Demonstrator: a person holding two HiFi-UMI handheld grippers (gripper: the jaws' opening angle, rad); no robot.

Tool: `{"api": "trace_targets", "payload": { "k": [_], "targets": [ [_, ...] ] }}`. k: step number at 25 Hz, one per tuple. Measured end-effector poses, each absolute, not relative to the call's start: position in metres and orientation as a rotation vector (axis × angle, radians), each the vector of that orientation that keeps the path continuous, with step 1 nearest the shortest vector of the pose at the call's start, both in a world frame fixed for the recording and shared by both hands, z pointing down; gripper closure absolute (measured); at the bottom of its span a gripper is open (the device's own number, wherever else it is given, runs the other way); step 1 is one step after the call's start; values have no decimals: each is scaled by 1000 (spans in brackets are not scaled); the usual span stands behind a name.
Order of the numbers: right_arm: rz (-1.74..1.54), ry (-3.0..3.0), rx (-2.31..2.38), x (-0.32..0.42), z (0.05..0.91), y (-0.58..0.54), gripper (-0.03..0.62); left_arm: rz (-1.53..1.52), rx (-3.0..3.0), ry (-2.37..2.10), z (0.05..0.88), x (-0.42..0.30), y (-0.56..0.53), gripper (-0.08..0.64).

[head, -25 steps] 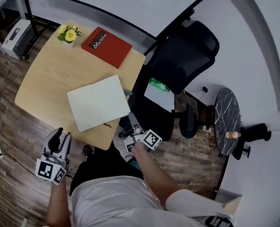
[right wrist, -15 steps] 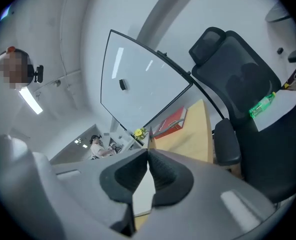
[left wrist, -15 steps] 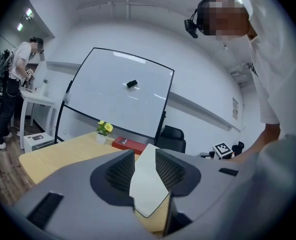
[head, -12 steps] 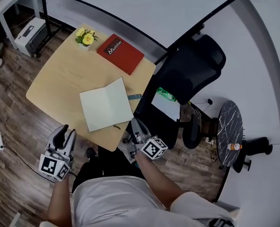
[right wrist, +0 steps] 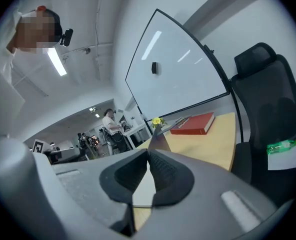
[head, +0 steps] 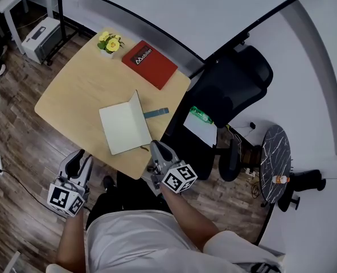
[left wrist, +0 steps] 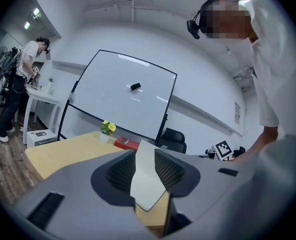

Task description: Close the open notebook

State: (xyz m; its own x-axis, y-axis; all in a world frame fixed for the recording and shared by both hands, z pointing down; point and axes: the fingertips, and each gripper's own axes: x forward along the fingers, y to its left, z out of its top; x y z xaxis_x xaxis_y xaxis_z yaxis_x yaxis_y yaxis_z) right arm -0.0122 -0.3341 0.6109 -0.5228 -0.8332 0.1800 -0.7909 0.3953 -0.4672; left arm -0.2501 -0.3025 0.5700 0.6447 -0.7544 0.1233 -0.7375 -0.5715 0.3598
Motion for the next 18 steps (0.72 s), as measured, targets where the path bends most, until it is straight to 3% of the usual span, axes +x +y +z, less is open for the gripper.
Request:
{"api": "trace_targets", "payload": {
  "k": [18],
  "targets": [
    [-681,2865,-1373,-62,619,-321,575,-77,2453,-1190,579,-256,-284,442]
  ]
}}
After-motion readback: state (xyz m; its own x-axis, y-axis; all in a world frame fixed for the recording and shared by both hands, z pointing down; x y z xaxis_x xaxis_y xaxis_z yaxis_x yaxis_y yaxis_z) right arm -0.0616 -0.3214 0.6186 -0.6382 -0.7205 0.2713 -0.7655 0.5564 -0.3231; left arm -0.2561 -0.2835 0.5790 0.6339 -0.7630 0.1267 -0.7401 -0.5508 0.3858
